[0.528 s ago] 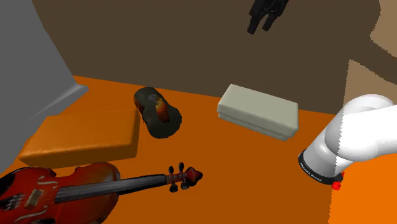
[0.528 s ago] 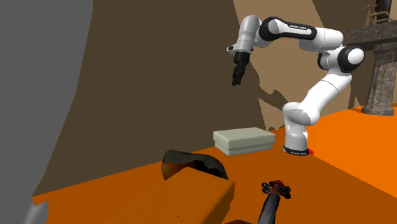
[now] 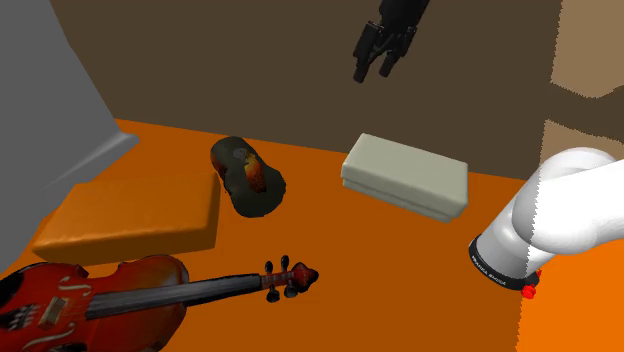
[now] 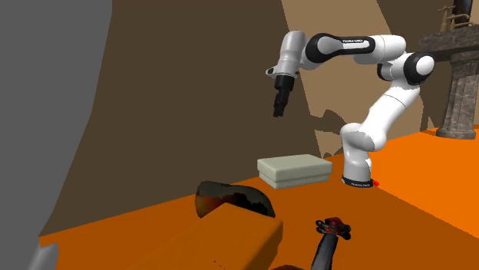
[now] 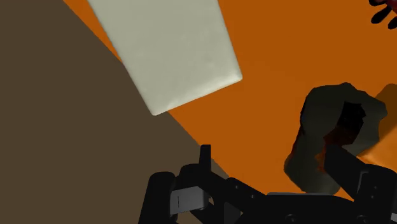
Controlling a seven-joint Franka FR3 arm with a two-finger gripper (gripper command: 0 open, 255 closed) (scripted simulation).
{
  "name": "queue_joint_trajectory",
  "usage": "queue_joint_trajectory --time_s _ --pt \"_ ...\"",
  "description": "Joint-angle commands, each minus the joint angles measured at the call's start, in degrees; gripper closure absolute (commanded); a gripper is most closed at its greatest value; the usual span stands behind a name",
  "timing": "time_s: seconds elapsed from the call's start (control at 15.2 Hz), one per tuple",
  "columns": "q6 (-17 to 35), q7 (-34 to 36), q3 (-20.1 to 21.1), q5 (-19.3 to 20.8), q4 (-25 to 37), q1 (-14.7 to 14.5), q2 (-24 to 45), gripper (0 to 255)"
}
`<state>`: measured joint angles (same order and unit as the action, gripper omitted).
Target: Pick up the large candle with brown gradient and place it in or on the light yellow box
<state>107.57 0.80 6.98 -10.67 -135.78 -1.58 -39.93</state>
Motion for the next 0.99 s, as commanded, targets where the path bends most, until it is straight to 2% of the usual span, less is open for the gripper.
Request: queue_joint_trajectory --time_s 0.0,0.46,0.92 --pt "3.3 0.8 1.0 -1.2 -1.5 -0.4 1.8 0" --pt "15.6 4.4 5.7 -5.1 -3.4 -2.3 11.6 0" --pt "27.3 8.0 10.2 -7.4 -1.5 -3.8 24.5 0"
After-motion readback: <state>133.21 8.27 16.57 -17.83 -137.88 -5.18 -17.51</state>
